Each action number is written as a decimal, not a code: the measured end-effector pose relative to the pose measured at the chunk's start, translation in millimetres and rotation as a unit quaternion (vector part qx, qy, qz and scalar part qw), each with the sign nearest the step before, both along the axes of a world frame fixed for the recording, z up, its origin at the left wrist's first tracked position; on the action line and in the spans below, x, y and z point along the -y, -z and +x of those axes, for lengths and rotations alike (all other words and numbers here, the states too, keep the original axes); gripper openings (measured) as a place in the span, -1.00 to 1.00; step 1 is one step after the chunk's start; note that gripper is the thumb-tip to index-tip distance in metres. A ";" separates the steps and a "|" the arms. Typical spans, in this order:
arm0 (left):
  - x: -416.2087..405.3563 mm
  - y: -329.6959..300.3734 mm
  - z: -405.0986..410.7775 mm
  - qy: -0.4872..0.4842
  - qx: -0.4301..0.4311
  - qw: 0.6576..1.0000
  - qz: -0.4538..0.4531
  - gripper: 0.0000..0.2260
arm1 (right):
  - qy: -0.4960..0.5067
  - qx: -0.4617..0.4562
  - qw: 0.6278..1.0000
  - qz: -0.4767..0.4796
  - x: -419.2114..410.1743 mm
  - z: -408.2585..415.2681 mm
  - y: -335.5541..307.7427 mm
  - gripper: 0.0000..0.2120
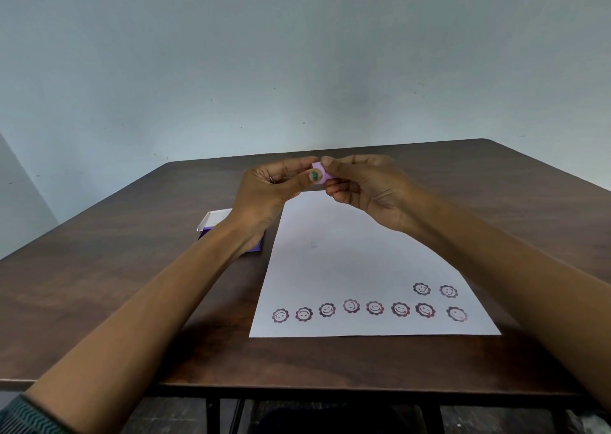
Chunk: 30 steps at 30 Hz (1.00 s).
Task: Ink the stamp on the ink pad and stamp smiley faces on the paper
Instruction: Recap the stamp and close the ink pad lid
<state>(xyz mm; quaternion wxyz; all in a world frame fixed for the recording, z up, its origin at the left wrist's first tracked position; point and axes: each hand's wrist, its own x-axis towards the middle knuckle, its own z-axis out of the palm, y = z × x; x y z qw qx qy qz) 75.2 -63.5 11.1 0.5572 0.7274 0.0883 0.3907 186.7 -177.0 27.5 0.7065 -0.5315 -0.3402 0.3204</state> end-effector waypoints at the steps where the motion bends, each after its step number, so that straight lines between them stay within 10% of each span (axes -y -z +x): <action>1: -0.3 -0.1 0.3 -0.003 -0.002 1.000 0.002 -0.82 | 0.001 0.005 1.000 0.000 0.0 -0.2 -0.3 -0.79; 17: -12.5 -8.7 -6.6 0.000 -0.131 0.986 0.107 -0.50 | 0.040 -0.016 0.999 -0.001 0.2 6.0 -5.2 -0.89; 26: -24.0 -0.5 -18.7 0.087 -0.456 0.820 0.335 -0.18 | 0.110 -0.020 0.994 0.010 5.7 13.0 -9.1 -0.89; 30: -20.0 3.0 -15.9 0.085 -0.476 0.802 0.350 -0.21 | 0.108 -0.014 0.994 0.002 4.1 13.0 -7.8 -0.88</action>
